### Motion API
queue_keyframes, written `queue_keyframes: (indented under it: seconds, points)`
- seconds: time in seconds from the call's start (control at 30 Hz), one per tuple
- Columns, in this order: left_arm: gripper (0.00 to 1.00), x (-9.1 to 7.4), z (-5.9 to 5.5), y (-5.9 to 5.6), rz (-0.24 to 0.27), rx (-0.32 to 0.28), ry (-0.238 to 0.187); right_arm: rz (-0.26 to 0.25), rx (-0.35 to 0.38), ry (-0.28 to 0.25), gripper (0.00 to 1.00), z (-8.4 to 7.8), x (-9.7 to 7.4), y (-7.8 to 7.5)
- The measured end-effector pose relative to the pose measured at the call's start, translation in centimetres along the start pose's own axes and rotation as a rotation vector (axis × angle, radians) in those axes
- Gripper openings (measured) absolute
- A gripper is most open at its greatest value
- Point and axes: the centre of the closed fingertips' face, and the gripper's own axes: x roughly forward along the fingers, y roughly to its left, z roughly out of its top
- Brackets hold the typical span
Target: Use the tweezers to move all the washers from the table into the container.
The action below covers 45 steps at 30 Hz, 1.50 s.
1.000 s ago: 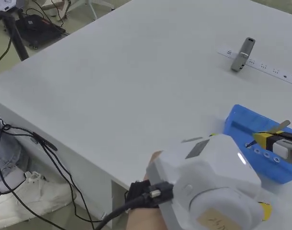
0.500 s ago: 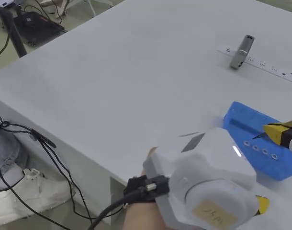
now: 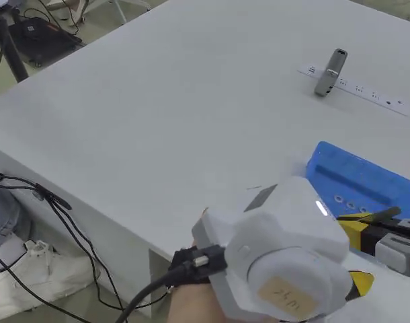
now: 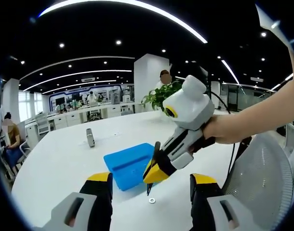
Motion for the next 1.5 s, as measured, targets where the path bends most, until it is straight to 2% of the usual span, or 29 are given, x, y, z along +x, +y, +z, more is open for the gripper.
queue_keyframes:
  seconds: [0.23,0.6,0.67,0.8,0.9,0.97,1.0,1.1,1.13,1.17,1.2,1.23,1.27,1.3,1.33,1.37,1.4,1.43,1.47,1.5]
  points:
    - [0.65,0.1,0.0,0.0,-0.002,0.002,0.003,0.007,-0.069,0.081,0.04,-1.5,0.6,0.6]
    - [0.64,0.1,-0.2,-0.1,-0.005,0.001,0.010,0.007,-0.167,0.141,0.04,-2.1,1.0,1.1]
    - [0.65,0.1,-0.1,-0.1,-0.004,0.000,0.007,0.005,-0.205,0.151,0.04,-2.2,1.0,1.3]
    - [0.65,0.1,0.1,-0.3,-0.021,-0.013,-0.007,-0.004,-0.207,0.147,0.04,-2.1,1.1,1.5]
    - [0.64,0.0,0.5,-0.6,-0.058,-0.063,-0.032,-0.019,-0.183,0.131,0.04,-1.9,1.2,1.4]
    - [0.66,0.1,0.8,-0.8,-0.090,-0.115,-0.045,-0.028,-0.172,0.129,0.04,-2.0,1.2,1.2]
    - [0.67,0.1,0.9,-0.9,-0.109,-0.136,-0.039,-0.034,-0.173,0.127,0.03,-1.9,1.2,1.2]
    - [0.69,0.2,1.2,-1.6,-0.168,-0.160,-0.038,-0.056,-0.170,0.103,0.03,-1.8,1.4,1.0]
    - [0.70,0.3,1.6,-1.5,-0.194,-0.078,-0.041,-0.063,-0.147,0.084,0.03,-1.7,1.4,0.9]
    - [0.70,0.3,1.5,-1.1,-0.179,-0.065,-0.028,-0.069,-0.141,0.077,0.03,-1.8,1.3,0.8]
    - [0.70,0.2,2.0,-1.2,-0.200,-0.091,-0.036,-0.081,-0.138,0.072,0.03,-1.8,1.2,0.6]
    - [0.71,0.0,2.8,-2.0,-0.262,-0.129,-0.062,-0.100,-0.124,0.062,0.03,-1.9,0.9,0.3]
    - [0.72,-0.1,3.0,-2.2,-0.279,-0.134,-0.066,-0.109,-0.114,0.053,0.03,-1.9,0.8,0.2]
    - [0.72,-0.3,3.3,-2.1,-0.290,-0.118,-0.066,-0.118,-0.097,0.038,0.03,-1.9,0.4,0.1]
    - [0.71,-0.5,3.4,-2.2,-0.313,-0.066,-0.061,-0.122,-0.093,0.034,0.03,-1.9,0.2,0.1]
    - [0.71,-0.7,3.6,-2.3,-0.324,-0.040,-0.065,-0.137,-0.082,0.020,0.03,-1.8,-0.3,-0.1]
    - [0.71,-1.0,3.7,-1.8,-0.299,-0.028,-0.076,-0.146,-0.072,0.010,0.03,-1.7,-0.7,-0.2]
    - [0.71,-1.2,3.8,-1.5,-0.295,-0.030,-0.079,-0.162,-0.059,-0.006,0.03,-1.4,-1.3,-0.5]
    - [0.71,-1.4,4.0,-1.2,-0.298,-0.039,-0.087,-0.172,-0.063,-0.012,0.03,-1.1,-1.7,-0.7]
    - [0.71,-1.6,4.5,-0.7,-0.303,-0.089,-0.113,-0.193,-0.066,-0.018,0.03,-0.8,-2.3,-1.1]
